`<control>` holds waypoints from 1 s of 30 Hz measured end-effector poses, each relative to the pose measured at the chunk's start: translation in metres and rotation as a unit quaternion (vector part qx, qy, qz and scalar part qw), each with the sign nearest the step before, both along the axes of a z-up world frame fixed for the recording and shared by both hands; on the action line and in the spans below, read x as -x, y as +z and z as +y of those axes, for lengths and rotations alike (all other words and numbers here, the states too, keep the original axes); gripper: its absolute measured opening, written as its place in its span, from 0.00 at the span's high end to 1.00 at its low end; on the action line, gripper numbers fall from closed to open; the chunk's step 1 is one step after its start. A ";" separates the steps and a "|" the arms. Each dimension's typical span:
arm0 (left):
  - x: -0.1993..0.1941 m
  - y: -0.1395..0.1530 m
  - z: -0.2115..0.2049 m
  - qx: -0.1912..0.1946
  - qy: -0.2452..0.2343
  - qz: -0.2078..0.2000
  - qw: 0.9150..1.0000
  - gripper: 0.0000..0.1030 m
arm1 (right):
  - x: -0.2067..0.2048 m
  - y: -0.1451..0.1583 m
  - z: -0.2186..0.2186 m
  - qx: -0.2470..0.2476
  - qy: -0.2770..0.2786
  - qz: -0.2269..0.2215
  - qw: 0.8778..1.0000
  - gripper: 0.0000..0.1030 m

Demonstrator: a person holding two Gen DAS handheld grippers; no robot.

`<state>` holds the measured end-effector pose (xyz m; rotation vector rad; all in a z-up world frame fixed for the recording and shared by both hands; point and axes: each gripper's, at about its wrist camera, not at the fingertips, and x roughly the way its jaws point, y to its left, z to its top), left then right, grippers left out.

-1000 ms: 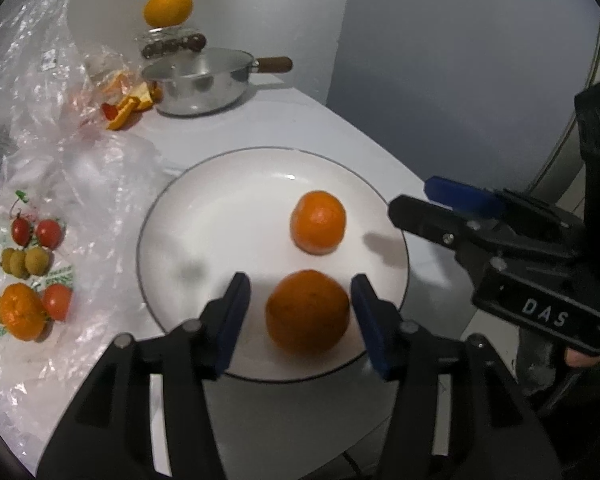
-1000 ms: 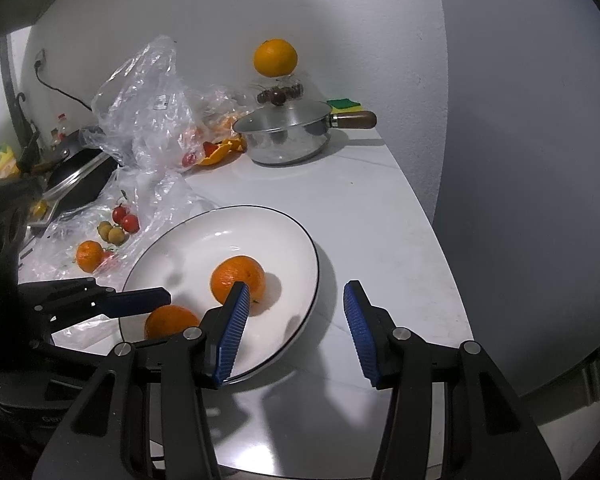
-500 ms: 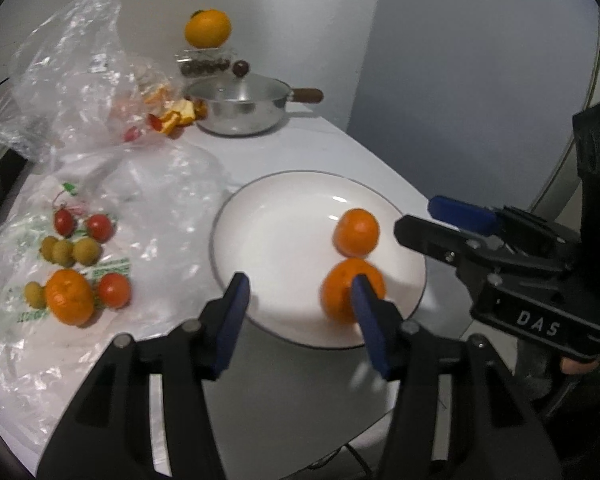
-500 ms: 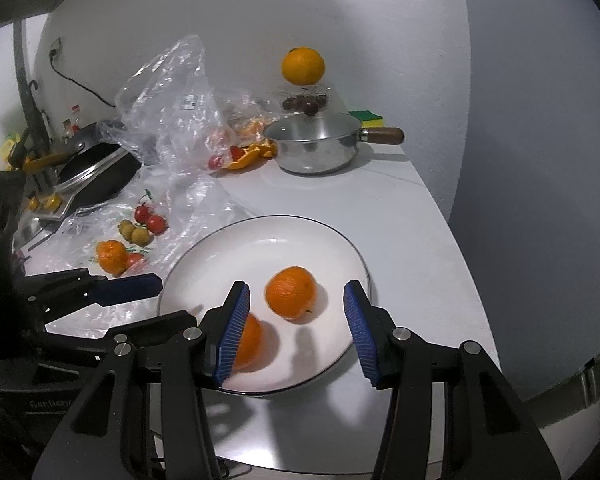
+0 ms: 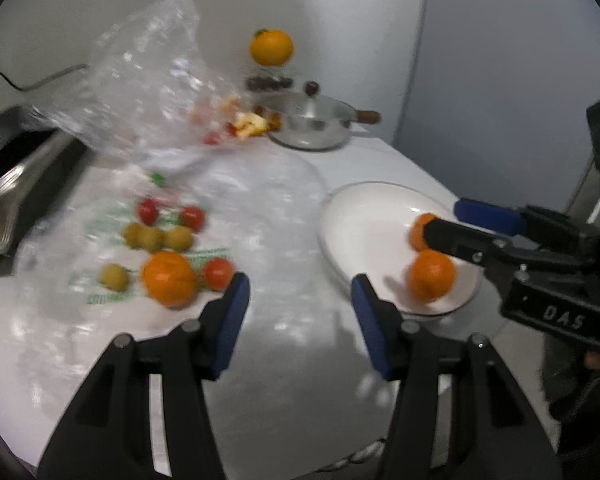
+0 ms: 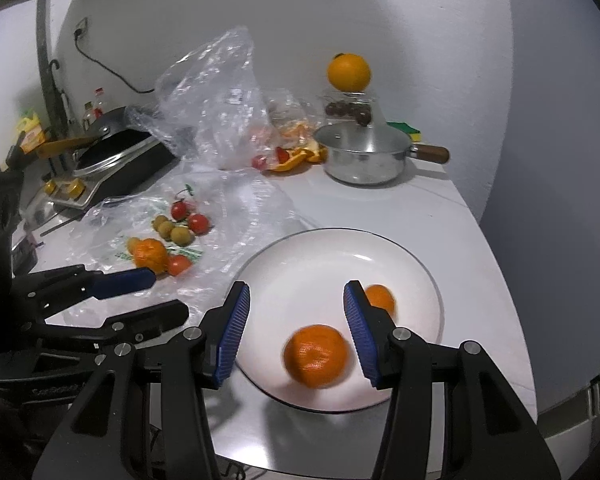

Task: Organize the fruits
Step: 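Move both tools back over the fruits on the plastic bag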

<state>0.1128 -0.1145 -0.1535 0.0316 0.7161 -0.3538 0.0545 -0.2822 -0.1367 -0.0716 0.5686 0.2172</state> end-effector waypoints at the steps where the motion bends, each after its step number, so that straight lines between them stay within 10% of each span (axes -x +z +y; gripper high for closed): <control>1: 0.001 0.000 0.006 -0.001 0.005 -0.002 1.000 0.47 | 0.000 0.000 0.004 0.002 0.003 0.000 1.000 0.50; 30: -0.014 -0.018 0.113 0.004 0.082 0.008 0.997 0.47 | -0.030 -0.006 0.110 0.022 0.067 0.018 0.997 0.50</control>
